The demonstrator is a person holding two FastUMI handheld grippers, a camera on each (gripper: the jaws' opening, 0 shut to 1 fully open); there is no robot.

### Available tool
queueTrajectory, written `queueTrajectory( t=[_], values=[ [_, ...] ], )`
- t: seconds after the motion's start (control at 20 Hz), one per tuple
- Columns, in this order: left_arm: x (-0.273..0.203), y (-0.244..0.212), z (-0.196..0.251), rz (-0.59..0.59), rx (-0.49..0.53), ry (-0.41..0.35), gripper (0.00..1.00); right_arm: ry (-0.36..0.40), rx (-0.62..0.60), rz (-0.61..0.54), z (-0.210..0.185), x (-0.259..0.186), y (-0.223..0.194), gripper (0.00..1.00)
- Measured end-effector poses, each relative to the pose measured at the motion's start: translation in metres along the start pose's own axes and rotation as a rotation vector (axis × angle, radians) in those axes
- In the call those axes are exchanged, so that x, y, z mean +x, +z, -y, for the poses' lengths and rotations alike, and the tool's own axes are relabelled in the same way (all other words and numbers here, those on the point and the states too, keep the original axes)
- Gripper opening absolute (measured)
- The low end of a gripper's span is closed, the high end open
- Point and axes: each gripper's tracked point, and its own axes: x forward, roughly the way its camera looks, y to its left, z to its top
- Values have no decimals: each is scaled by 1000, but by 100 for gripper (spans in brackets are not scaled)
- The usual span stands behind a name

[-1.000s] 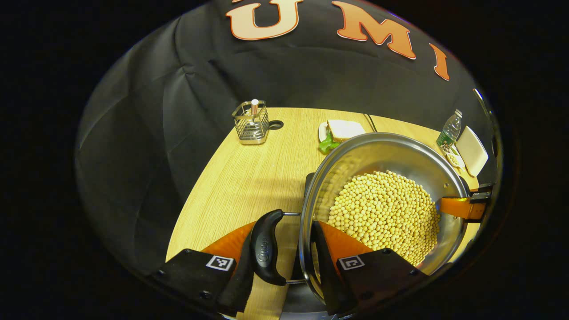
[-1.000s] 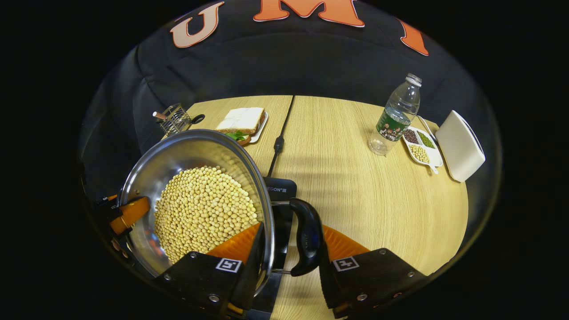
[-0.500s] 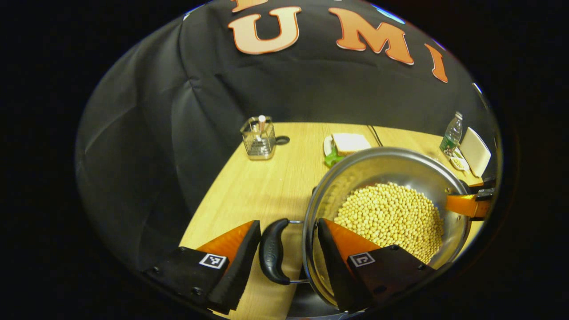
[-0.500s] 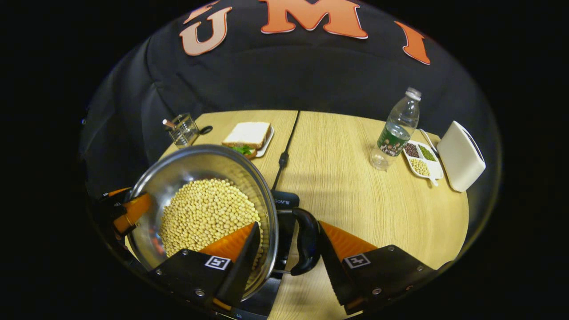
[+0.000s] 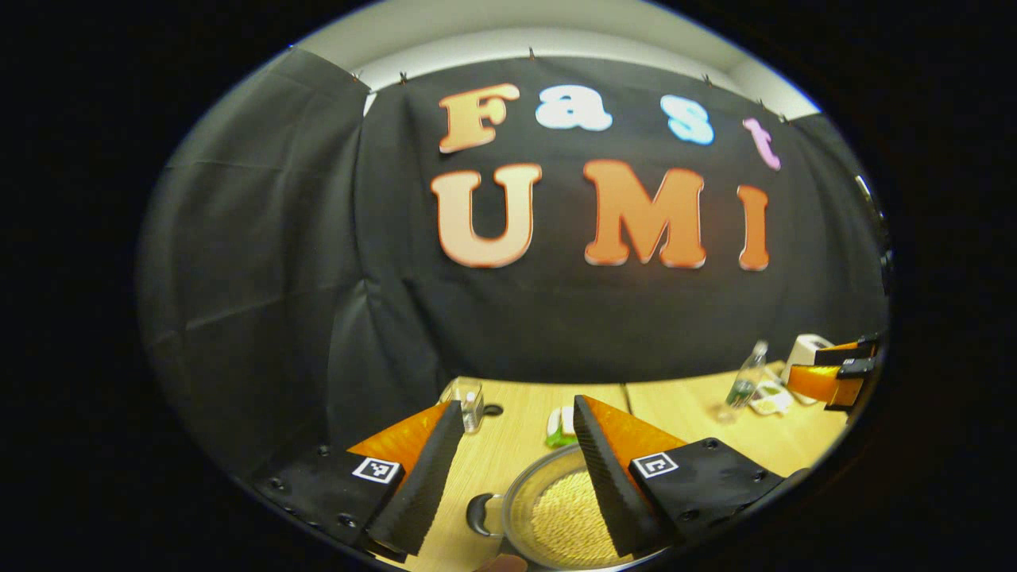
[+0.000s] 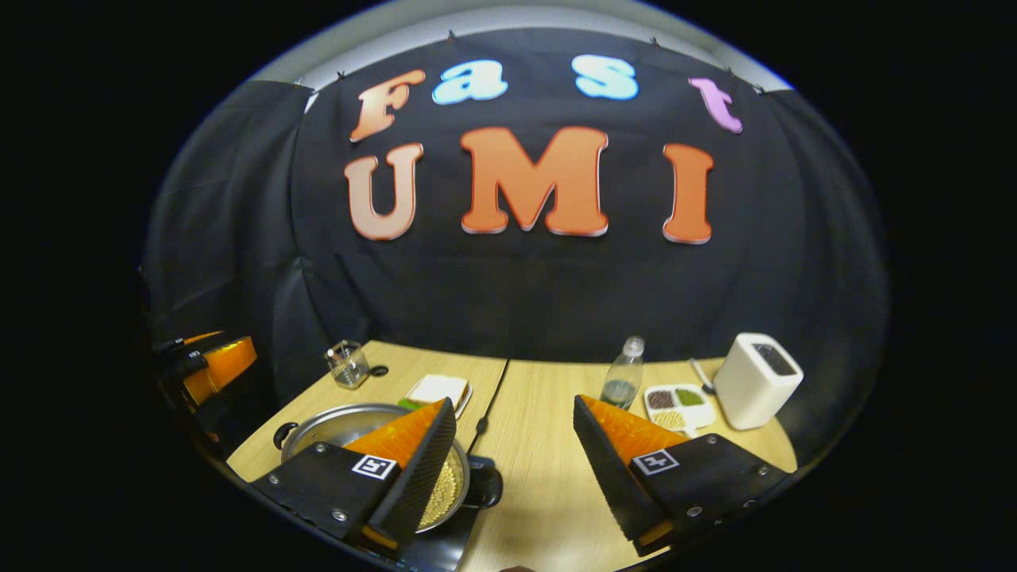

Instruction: First push the handle of the pot to place it horizontally, then grasp the pot with both hands and set it on the induction cooktop.

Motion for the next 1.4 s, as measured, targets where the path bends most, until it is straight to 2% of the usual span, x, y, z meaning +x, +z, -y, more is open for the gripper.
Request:
queueTrajectory(
  t=[0.1, 0.25, 0.3, 0.35, 0.4, 0.5, 0.55, 0.6, 0.65, 0.7, 0.75, 0.8, 0.9, 1.0, 1.05, 1.1, 1.15, 1.2, 1.3, 1.35, 1.4],
  values=[
    [-23, 46, 10, 96, -40, -15, 90, -30, -38, 129, 15, -4, 33, 93],
    [-71, 110, 18, 237, -45, -20, 86, -30, -47, 244, 20, -14, 64, 93],
    [-85, 129, 24, 269, -35, -27, 90, -32, -44, 276, 23, -16, 74, 93],
    [-94, 146, 29, 300, -31, -31, 85, -35, -42, 307, 27, -19, 83, 93],
    [-106, 162, 38, 324, -36, -59, 85, -40, -42, 337, 30, -23, 92, 93],
    [-134, 193, 49, 360, -58, -89, 93, -54, -58, 397, 36, -32, 110, 89],
    [-143, 204, 49, 380, -64, -95, 91, -64, -65, 424, 41, -36, 117, 89],
    [-152, 216, 49, 403, -66, -95, 89, -67, -73, 448, 44, -39, 124, 98],
    [-159, 228, 49, 425, -62, -97, 87, -75, -76, 469, 48, -40, 131, 94],
    [-166, 239, 48, 445, -64, -88, 89, -80, -78, 485, 49, -44, 135, 98],
    [-171, 250, 47, 464, -68, -80, 89, -81, -80, 497, 51, -46, 138, 95],
    [-175, 255, 46, 473, -74, -73, 92, -85, -75, 505, 52, -45, 140, 98],
    [-187, 262, 45, 474, -74, -60, 89, -86, -61, 520, 51, -47, 143, 98],
    [-195, 269, 41, 478, -64, -27, 92, -82, -62, 544, 54, -50, 149, 98],
    [-198, 275, 39, 492, -59, -11, 87, -84, -69, 568, 57, -56, 157, 98],
    [-202, 282, 36, 516, -58, 10, 90, -86, -82, 603, 58, -58, 163, 98],
    [-206, 289, 34, 539, -59, 26, 87, -82, -102, 648, 58, -59, 173, 95],
    [-210, 298, 37, 561, -57, 29, 90, -86, -112, 681, 60, -58, 179, 97],
    [-224, 312, 36, 612, -44, 37, 92, -108, -110, 691, 66, -56, 184, 92],
    [-231, 318, 37, 639, -35, 41, 92, -104, -111, 691, 65, -62, 182, 97],
    [-240, 324, 38, 664, -25, 41, 87, -97, -114, 689, 63, -62, 181, 97]
  ],
)
